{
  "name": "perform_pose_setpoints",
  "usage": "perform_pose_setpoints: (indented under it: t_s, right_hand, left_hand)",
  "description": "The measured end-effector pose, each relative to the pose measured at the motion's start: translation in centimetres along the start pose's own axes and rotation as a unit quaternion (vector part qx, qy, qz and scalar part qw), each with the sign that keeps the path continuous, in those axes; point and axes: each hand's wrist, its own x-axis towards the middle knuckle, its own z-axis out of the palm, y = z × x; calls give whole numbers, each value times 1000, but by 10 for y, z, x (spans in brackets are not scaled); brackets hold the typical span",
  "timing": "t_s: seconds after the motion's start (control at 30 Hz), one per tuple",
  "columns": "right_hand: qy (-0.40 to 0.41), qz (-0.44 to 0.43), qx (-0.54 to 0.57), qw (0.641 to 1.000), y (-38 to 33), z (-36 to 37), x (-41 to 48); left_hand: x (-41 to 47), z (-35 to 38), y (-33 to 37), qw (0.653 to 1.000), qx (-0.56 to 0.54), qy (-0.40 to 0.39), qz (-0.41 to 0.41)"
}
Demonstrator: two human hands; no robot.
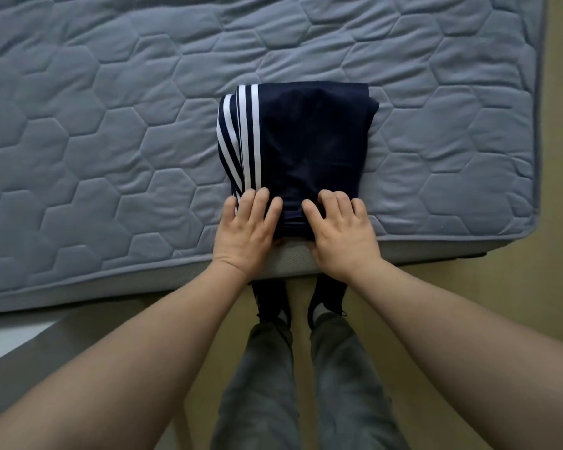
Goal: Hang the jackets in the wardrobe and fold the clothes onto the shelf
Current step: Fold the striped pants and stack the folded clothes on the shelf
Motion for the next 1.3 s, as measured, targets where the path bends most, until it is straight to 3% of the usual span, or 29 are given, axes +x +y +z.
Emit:
perform_pose_setpoints:
  t_s: [0.1,0.33,0.57,0.63,0.77,0.9,1.0,1.03,1.13,1.17,1.3]
  right_hand:
    - [2,18,-20,1000,-5,6,5]
    - [22,28,22,999,-9,-26,-2]
    - [51,48,54,996,-9,-172,-70]
    - [54,82,74,992,-8,-225,-95]
    - [-29,90,137,986,-4,-325,-143]
    - [5,78,91,993,2,-405,-188]
    - [-156,46,67,984,-5,-436,-231]
    - [-158,67,67,983,-4,-442,-246]
    - [15,199,107,974,6,-457,-293]
    - [50,234,117,964,7,-458,-311]
    - [-42,262,188,946,-6,-452,-382]
  left_hand:
    - [13,5,0,999,5,-48,-3]
    - [12,-46,-1,999,1,-30,24]
    - [-12,-215,-27,995,-89,22,42]
    - [-22,-277,-32,990,-118,-12,76]
    - [-40,-379,-44,969,-99,-166,156]
    - [-63,-450,-41,974,-19,-50,219]
    - [-86,-482,-17,946,-14,-167,278]
    - [-88,-491,-10,940,8,-155,305]
    - [-85,-535,5,939,51,22,340]
    - [-88,-544,15,930,53,47,360]
    - [-105,-568,66,866,127,-96,474]
